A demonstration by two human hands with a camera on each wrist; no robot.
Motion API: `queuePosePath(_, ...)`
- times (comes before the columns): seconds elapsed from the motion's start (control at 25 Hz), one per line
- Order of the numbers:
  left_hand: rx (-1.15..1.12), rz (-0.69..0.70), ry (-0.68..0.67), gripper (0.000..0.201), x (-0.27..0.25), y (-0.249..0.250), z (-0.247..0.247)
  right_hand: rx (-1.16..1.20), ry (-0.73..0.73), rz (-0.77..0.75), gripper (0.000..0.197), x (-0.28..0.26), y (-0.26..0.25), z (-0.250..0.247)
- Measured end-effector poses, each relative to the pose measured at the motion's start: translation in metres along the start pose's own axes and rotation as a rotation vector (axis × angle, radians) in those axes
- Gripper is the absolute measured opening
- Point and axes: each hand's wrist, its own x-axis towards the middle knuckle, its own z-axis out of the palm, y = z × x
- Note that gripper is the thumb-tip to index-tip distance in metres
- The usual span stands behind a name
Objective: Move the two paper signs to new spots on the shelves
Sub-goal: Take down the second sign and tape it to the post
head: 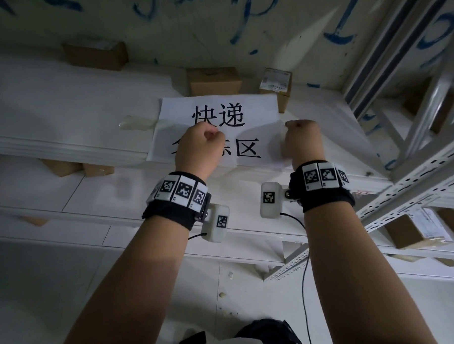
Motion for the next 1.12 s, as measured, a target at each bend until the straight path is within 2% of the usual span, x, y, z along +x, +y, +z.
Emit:
queuePosePath(0.08,-0.007,0.016,-0.001,0.028,-0.002,-0.001,-0.001,0.045,-0.032,-0.001,0.045,-0.009,-0.004,-0.001)
queuePosePath(0.16,-0.033,0.027,0.002,0.028,-0.006,-0.001,-0.003,0.033,-0.049,-0.040,0.049,-0.019,-0.005,-0.001)
queuePosePath(0.28,-0.108,0.010,-0.003,0.027,-0.011,-0.003,-0.007,0.002,-0.032,-0.112,0.041,-0.028,-0.006,-0.006)
queuePosePath(0.4,-0.151,0.007,-0.016,0.027,-0.018,-0.005,-0.014,0.048,0.006,-0.195,0.023,-0.040,-0.013,-0.011)
queuePosePath(0.6,-0.183,-0.001,-0.007,0.032,-0.032,-0.009,-0.022,0.199,-0.046,-0.269,0.024,-0.058,-0.019,-0.027)
queuePosePath(0.72,-0.160,0.006,0.029,0.041,-0.037,-0.010,-0.027,0.241,0.018,-0.302,0.025,-0.071,-0.016,-0.052)
queuePosePath(0.8,-0.162,-0.006,0.054,0.050,-0.039,-0.007,-0.027,0.288,0.121,-0.305,0.025,-0.079,-0.011,-0.085)
queuePosePath(0.88,-0.199,-0.023,0.099,0.061,-0.039,-0.002,-0.022,0.344,0.152,-0.292,0.019,-0.089,-0.006,-0.119)
queuePosePath(1.0,-0.401,-0.103,0.108,0.082,-0.041,0.012,-0.015,0.330,0.192,-0.311,0.015,-0.103,0.005,-0.152)
queuePosePath(1.12,-0.607,-0.116,0.117,0.088,-0.046,0.024,-0.012,0.333,0.214,-0.337,0.015,-0.113,0.015,-0.174)
